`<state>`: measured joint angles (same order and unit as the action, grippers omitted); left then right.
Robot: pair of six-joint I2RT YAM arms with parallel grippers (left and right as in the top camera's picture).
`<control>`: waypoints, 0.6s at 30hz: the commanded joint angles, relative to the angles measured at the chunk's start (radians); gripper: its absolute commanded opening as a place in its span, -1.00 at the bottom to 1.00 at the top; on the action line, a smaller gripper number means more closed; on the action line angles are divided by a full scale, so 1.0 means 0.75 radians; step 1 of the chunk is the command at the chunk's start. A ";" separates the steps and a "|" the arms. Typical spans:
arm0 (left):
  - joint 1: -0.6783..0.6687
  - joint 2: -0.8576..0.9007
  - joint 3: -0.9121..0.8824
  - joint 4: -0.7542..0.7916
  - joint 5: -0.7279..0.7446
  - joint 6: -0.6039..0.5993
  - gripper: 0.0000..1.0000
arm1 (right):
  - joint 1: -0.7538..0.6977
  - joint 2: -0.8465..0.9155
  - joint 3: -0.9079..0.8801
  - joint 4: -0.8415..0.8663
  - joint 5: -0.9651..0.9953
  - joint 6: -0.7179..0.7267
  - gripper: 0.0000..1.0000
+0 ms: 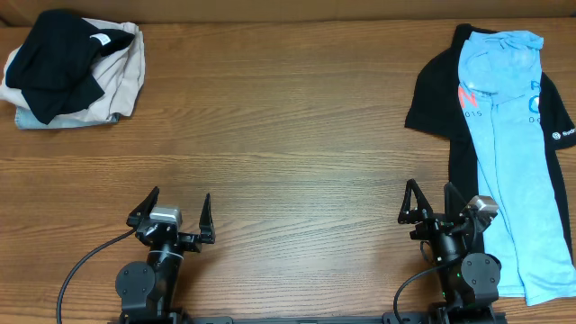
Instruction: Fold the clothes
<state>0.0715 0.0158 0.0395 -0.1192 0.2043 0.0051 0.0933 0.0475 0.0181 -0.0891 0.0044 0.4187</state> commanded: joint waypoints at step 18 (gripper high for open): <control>-0.004 0.028 0.402 -0.201 0.167 -0.275 1.00 | 0.006 0.035 0.389 -0.188 -0.110 -0.190 1.00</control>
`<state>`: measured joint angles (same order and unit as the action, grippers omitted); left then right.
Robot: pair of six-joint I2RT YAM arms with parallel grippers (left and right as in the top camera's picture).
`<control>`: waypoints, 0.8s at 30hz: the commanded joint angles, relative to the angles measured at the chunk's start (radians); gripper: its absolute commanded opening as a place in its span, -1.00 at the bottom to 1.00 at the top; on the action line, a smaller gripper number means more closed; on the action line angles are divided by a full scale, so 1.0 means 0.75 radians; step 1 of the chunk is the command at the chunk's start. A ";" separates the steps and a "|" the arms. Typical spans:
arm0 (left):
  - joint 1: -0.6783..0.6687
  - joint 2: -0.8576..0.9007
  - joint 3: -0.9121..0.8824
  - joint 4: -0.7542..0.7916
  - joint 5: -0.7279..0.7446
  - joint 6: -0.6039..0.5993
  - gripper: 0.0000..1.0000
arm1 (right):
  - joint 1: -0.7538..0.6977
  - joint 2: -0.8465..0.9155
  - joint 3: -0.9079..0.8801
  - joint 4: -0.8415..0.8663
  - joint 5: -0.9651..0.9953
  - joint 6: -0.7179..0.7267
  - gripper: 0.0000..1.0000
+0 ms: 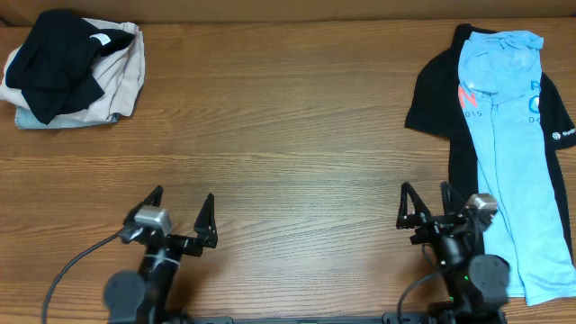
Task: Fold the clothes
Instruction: 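Reach the right gripper to the light-blue shirt and grasp it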
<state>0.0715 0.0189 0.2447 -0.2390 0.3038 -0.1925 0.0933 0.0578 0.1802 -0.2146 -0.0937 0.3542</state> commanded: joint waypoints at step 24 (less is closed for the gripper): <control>-0.004 1.267 1.405 -1.015 -0.128 0.168 0.99 | 0.004 1.538 1.759 -1.075 0.253 -0.483 1.00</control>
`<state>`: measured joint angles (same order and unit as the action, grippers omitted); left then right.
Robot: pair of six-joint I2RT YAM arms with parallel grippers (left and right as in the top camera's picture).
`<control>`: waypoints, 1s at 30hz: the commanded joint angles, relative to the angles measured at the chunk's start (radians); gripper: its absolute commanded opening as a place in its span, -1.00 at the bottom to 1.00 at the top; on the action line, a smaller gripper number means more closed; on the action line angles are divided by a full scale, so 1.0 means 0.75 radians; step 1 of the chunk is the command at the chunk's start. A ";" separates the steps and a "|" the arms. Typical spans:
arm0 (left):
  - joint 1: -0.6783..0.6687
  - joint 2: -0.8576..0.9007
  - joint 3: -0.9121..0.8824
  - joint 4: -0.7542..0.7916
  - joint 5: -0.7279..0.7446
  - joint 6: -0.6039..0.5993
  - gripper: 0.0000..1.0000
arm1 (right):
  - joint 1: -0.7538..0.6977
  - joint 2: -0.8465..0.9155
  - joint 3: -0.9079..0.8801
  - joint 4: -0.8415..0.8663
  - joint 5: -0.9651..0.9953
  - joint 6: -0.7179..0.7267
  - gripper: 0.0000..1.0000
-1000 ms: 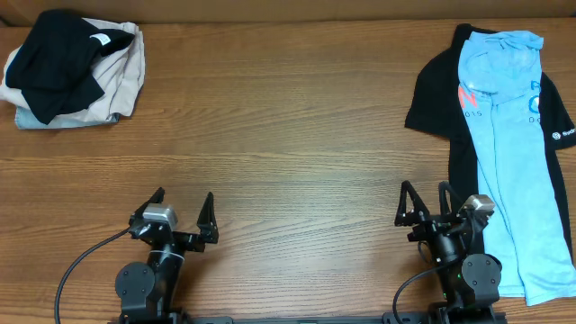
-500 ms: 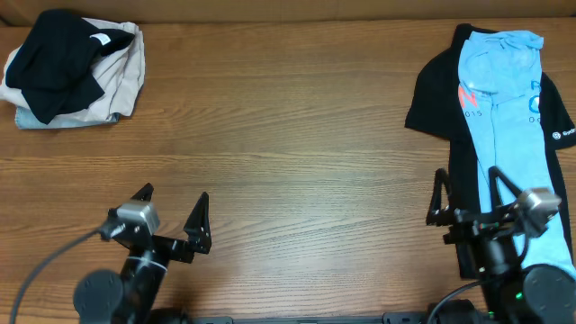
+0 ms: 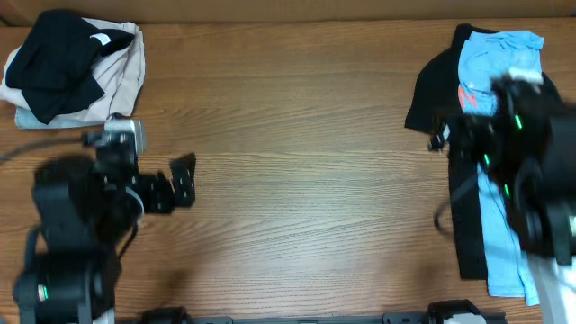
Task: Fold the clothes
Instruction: 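Reach the right gripper to the light-blue shirt and grasp it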
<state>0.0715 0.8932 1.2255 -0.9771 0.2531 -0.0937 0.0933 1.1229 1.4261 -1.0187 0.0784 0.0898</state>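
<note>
A light blue shirt [image 3: 500, 47] lies flat on a black shirt [image 3: 430, 94] at the table's right side. My right arm [image 3: 522, 153] is raised over both, blurred and covering their middle. Its fingers cannot be made out. A crumpled pile sits at the far left corner, with a black garment [image 3: 56, 61] on a beige one [image 3: 126, 67]. My left arm [image 3: 81, 216] is raised just below that pile. My left gripper [image 3: 183, 180] points right over bare wood, open and holding nothing.
The wooden table [image 3: 297, 135] runs between the pile and the shirts. The arm bases and their rail [image 3: 306, 318] line the near edge. A cable [image 3: 443, 211] hangs from the right arm.
Both arms have risen from low at the near edge. The left one now stands below the pile. The right one is over the shirts. The clothes have not shifted.
Both grippers stood open and low at the near edge, the clothes untouched. At the second moment they had barely shifted. Now the left arm is up near the pile and the right arm is over the flat shirts.
</note>
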 commanded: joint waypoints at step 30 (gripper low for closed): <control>-0.010 0.674 0.115 0.059 -0.057 0.036 1.00 | -0.648 1.079 0.105 0.282 0.138 0.376 0.72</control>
<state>0.0715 1.3937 1.2907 -0.9379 0.2047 -0.0937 -0.3599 1.8927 1.4933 -0.8242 0.1726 0.3534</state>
